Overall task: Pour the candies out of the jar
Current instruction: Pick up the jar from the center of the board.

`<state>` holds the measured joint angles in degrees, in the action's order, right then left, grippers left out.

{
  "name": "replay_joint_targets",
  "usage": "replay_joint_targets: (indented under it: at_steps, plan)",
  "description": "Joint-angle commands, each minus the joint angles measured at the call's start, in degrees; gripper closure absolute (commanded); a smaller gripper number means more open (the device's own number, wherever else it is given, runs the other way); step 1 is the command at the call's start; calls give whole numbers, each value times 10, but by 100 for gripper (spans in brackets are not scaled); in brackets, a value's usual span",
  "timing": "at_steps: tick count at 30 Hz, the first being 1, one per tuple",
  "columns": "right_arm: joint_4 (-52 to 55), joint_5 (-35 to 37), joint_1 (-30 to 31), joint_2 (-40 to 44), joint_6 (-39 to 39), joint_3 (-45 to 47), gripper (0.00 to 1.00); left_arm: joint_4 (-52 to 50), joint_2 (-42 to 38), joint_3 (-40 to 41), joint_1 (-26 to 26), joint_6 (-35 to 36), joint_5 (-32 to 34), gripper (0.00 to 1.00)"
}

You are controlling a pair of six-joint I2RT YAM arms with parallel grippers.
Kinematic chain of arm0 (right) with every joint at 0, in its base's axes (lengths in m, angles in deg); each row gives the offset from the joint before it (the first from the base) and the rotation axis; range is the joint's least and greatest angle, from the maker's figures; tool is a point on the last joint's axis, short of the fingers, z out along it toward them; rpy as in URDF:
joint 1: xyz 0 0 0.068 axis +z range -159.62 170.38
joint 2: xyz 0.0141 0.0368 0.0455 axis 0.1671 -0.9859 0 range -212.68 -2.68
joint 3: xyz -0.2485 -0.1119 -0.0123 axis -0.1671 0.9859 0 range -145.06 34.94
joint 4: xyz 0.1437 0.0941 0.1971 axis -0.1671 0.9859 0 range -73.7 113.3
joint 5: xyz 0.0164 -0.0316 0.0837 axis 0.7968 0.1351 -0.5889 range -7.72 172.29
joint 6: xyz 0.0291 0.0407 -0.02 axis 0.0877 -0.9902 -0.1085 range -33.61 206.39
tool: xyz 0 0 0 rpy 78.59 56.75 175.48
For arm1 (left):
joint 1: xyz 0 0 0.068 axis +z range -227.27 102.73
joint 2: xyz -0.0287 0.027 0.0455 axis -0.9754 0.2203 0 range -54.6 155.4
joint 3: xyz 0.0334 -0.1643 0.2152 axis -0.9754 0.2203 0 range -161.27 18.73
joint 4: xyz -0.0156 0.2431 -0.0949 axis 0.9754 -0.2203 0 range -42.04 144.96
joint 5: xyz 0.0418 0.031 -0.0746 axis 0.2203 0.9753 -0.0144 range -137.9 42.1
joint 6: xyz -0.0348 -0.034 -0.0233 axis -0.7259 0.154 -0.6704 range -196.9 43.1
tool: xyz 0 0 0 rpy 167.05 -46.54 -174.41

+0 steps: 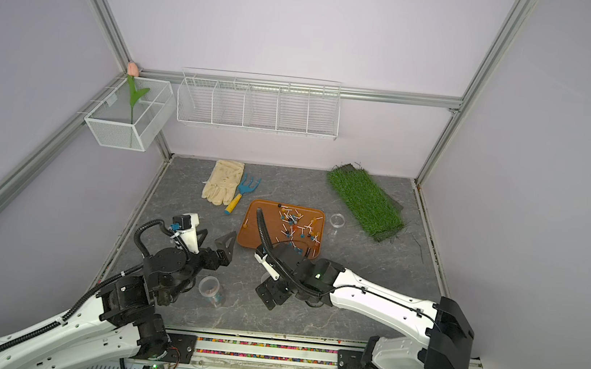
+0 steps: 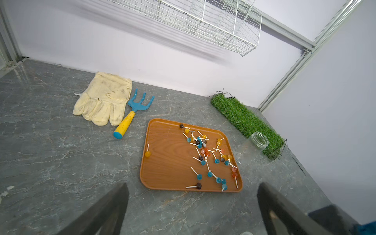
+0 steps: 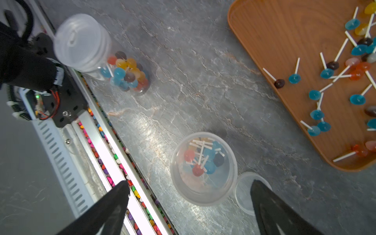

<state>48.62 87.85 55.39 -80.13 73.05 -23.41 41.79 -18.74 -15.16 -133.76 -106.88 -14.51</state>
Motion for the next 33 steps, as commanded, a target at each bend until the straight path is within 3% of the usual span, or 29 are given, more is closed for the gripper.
replay_joint_targets:
  at_steps: [1, 4, 10, 13, 19, 29, 33]
  plan:
    - [5, 69, 5, -16, -27, -4, 2, -24, 5, -16, 15, -31, -15, 0]
    - [-3, 64, 5, -31, -26, -8, 2, -16, 8, -17, 31, -35, -33, 0]
    - [-8, 51, 6, -75, -22, -31, 18, -14, 19, -26, 57, -28, -47, 1]
    - [-12, 47, 6, -91, -27, -34, 32, -4, 25, -26, 57, -12, -51, 1]
    - [-11, 53, 6, -95, -41, -40, 45, 20, 41, -33, 59, 15, -55, 0]
    - [21, 11, -32, -95, -1, -93, 52, 39, 55, -32, 60, 18, -29, 1]
    - [34, -33, -82, -49, 14, -106, 52, 79, 54, -48, 64, 121, -64, 0]
